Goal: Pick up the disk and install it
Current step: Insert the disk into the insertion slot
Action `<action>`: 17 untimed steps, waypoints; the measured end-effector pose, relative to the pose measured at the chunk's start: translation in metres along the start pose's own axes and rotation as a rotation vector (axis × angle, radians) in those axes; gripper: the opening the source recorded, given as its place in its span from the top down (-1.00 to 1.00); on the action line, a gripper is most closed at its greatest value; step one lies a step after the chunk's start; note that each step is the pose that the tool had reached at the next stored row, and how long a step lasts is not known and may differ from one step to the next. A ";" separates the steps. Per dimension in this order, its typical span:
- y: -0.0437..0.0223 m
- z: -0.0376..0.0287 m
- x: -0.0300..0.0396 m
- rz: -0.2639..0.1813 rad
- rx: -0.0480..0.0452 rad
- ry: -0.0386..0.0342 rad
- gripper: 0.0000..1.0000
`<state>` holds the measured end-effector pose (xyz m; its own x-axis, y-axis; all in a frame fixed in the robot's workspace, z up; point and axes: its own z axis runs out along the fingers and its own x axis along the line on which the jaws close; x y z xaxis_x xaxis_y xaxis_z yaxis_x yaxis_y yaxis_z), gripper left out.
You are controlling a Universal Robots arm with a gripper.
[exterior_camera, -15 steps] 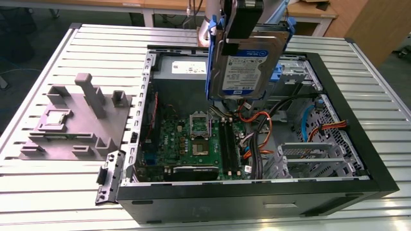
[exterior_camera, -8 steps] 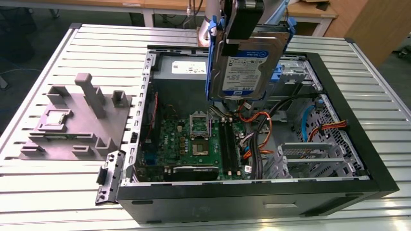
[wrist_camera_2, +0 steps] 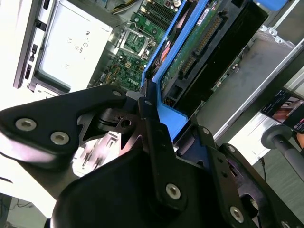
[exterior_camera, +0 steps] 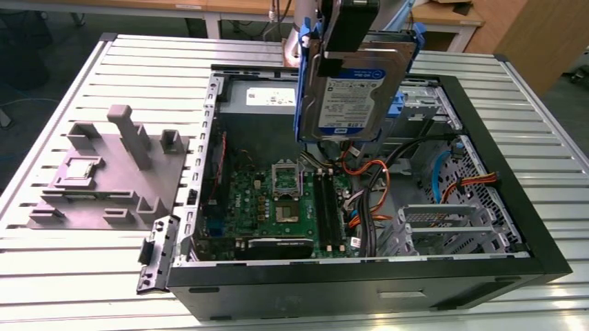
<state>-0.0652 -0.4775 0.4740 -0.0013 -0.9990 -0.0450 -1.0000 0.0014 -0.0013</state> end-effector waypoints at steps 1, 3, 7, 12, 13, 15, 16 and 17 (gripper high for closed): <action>-0.0001 0.0000 0.0000 0.001 -0.0013 -0.0001 0.26; -0.0001 -0.0002 0.0006 0.001 -0.0018 0.0000 0.26; -0.0001 -0.0002 0.0029 0.001 -0.0018 0.0000 0.26; -0.0001 -0.0003 0.0061 0.001 -0.0018 0.0001 0.26; -0.0001 -0.0003 0.0066 0.002 -0.0018 0.0001 0.26; -0.0001 -0.0004 0.0078 0.001 -0.0018 0.0002 0.26; -0.0001 -0.0004 0.0084 0.001 -0.0018 0.0002 0.26; -0.0001 -0.0005 0.0090 0.001 -0.0018 0.0003 0.26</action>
<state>-0.0651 -0.4865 0.4741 -0.0028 -0.9990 -0.0447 -1.0000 0.0027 0.0006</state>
